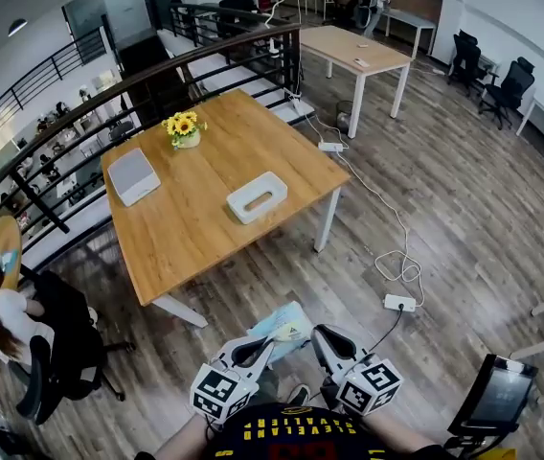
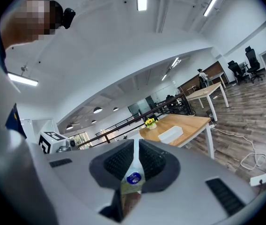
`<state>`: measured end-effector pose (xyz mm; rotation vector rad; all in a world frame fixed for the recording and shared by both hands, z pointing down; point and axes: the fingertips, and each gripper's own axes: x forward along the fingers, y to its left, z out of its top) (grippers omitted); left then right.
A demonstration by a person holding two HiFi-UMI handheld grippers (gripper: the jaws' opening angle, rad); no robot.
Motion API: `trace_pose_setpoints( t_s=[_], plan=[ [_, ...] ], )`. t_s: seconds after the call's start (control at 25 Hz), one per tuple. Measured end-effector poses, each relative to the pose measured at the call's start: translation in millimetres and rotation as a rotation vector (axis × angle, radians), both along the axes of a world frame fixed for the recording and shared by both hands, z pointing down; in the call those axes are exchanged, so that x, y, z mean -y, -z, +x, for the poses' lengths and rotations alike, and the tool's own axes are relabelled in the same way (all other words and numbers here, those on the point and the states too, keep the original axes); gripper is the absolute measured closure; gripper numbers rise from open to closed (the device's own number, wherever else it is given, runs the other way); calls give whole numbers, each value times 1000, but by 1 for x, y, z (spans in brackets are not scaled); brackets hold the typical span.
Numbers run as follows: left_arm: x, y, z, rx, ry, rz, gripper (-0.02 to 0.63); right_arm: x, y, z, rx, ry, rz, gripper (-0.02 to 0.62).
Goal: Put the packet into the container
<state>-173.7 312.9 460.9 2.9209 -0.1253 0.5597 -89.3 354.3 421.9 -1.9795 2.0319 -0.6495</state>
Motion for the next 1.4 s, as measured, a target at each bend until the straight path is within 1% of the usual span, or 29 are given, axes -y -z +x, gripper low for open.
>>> trace_pose_setpoints(
  t_s=[0.12,0.28,0.4,0.56,0.88,1.12,1.4],
  plan=[
    [12,-2,8,-5,-9,-3,586,10,0,9,-10,-11,-3,560],
    [32,-3,22,-20,-25,-10,586,24,2,28,-21,-58,-9,560],
    [52,1,34,-40,-44,-9,586,45,4,37,-22,-80,-17,560],
    [85,-1,41,-59,-66,-21,586,81,5,42,-48,-85,-30,560],
    [153,-4,42,-57,-69,-28,586,138,5,44,-66,-103,-69,560],
    [180,-8,45,-69,-86,-42,588,164,-1,46,-64,-112,-97,560],
    [204,-16,54,-58,-59,-60,588,186,-8,54,-42,-88,-106,560]
  ],
)
